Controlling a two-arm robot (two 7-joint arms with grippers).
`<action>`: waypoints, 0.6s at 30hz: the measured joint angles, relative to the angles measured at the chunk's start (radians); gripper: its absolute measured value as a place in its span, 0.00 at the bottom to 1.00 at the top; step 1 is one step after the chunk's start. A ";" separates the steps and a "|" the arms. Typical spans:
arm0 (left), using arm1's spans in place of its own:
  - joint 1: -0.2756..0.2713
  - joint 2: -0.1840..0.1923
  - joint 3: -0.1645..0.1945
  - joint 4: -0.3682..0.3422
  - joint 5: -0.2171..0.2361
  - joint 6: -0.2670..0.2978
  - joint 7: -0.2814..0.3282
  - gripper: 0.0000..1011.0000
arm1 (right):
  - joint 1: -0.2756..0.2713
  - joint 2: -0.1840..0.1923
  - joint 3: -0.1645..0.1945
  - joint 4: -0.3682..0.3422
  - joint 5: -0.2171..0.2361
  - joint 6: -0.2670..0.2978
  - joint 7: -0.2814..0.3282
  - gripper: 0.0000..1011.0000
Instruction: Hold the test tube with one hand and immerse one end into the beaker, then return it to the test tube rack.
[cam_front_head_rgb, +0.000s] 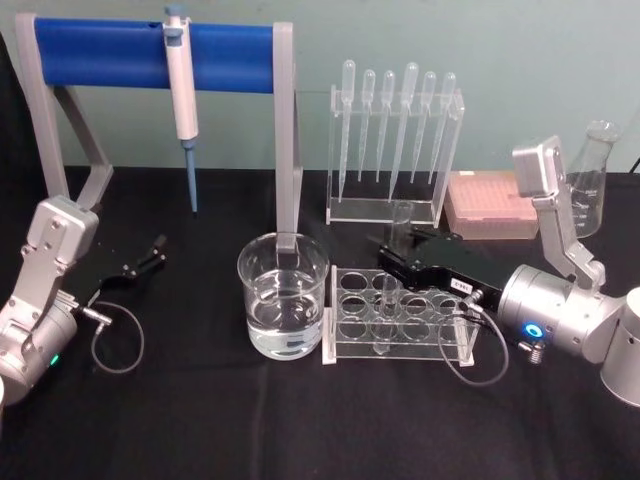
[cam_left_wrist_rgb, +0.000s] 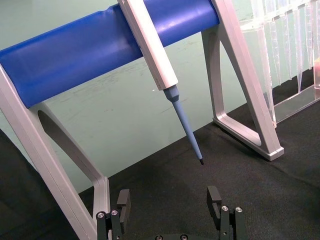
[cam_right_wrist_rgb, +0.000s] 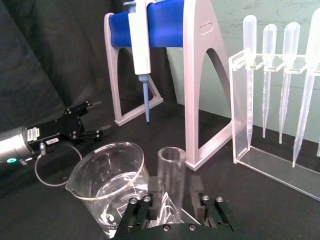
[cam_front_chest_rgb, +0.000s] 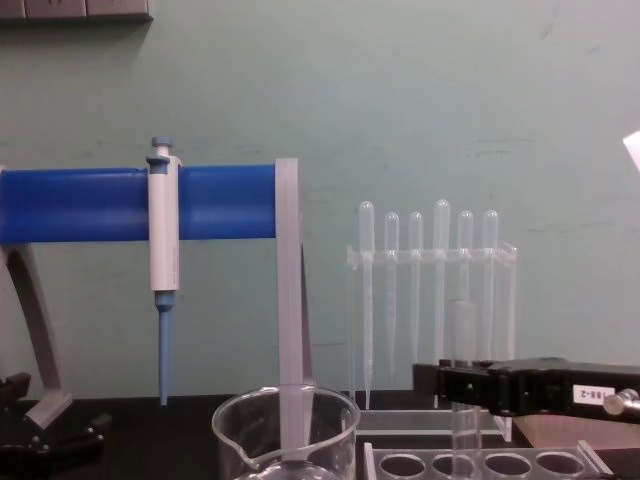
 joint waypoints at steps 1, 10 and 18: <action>0.000 0.000 0.000 0.000 0.000 0.000 0.000 0.99 | -0.001 0.002 0.001 -0.002 0.000 0.001 -0.001 0.39; 0.000 0.000 0.000 0.000 0.000 0.000 0.000 0.99 | -0.014 0.011 0.013 -0.017 0.006 0.003 -0.001 0.22; 0.000 0.000 0.000 0.000 0.000 0.000 0.000 0.99 | -0.030 0.025 0.022 -0.062 0.006 -0.008 -0.008 0.22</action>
